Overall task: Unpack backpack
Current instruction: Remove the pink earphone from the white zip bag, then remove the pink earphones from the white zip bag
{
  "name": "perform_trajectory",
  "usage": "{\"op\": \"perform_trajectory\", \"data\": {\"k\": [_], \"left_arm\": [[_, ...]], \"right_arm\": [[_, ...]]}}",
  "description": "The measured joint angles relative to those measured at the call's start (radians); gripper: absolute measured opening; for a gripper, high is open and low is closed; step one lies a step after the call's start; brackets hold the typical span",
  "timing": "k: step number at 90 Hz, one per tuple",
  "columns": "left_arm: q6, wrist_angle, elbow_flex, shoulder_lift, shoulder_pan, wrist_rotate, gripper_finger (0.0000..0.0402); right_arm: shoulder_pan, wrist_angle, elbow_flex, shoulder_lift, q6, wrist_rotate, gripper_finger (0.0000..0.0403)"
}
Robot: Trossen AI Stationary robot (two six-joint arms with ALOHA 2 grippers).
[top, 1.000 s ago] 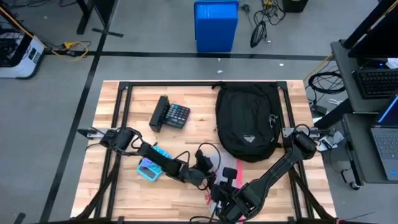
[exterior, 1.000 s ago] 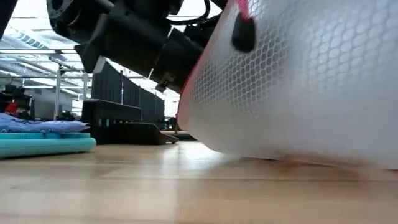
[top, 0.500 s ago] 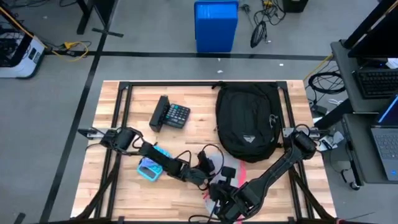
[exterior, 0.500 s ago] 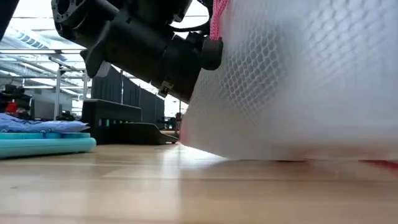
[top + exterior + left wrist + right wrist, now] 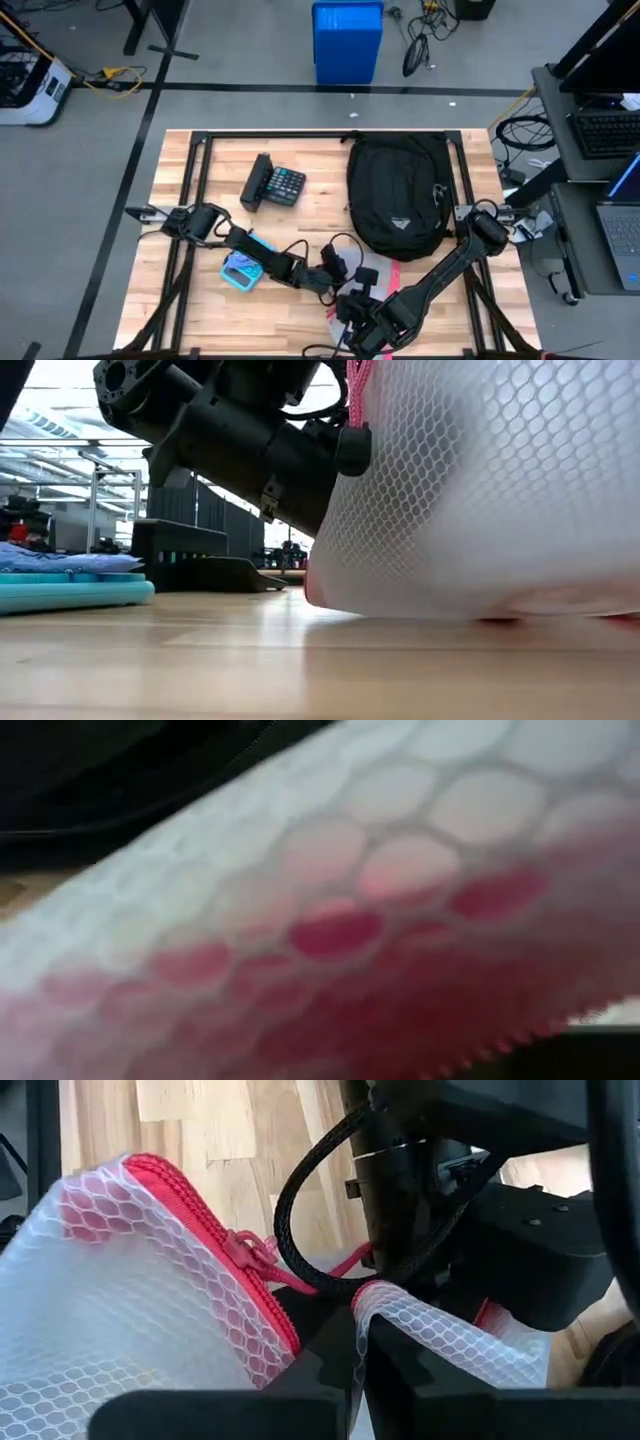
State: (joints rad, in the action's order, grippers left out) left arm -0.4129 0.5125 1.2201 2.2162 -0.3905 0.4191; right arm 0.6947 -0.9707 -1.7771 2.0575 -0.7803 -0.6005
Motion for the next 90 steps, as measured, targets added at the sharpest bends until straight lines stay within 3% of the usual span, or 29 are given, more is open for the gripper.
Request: {"op": "perform_trajectory", "data": {"k": [14,75,90], "left_arm": [[-0.002,0.001,-0.001,-0.003,-0.021,0.001,0.0002],[0.004,-0.004,-0.001,-0.088,-0.158,0.129,0.0001],[0.000,-0.051,-0.001,-0.096,-0.194,0.180,0.0001]], "right_arm": [[0.003,0.000,0.000,0.000,0.001,0.018,0.0000],[0.062,-0.046,0.000,-0.006,0.135,0.089,0.0000],[0.084,-0.069,0.000,-0.006,0.149,0.156,0.0000]]}}
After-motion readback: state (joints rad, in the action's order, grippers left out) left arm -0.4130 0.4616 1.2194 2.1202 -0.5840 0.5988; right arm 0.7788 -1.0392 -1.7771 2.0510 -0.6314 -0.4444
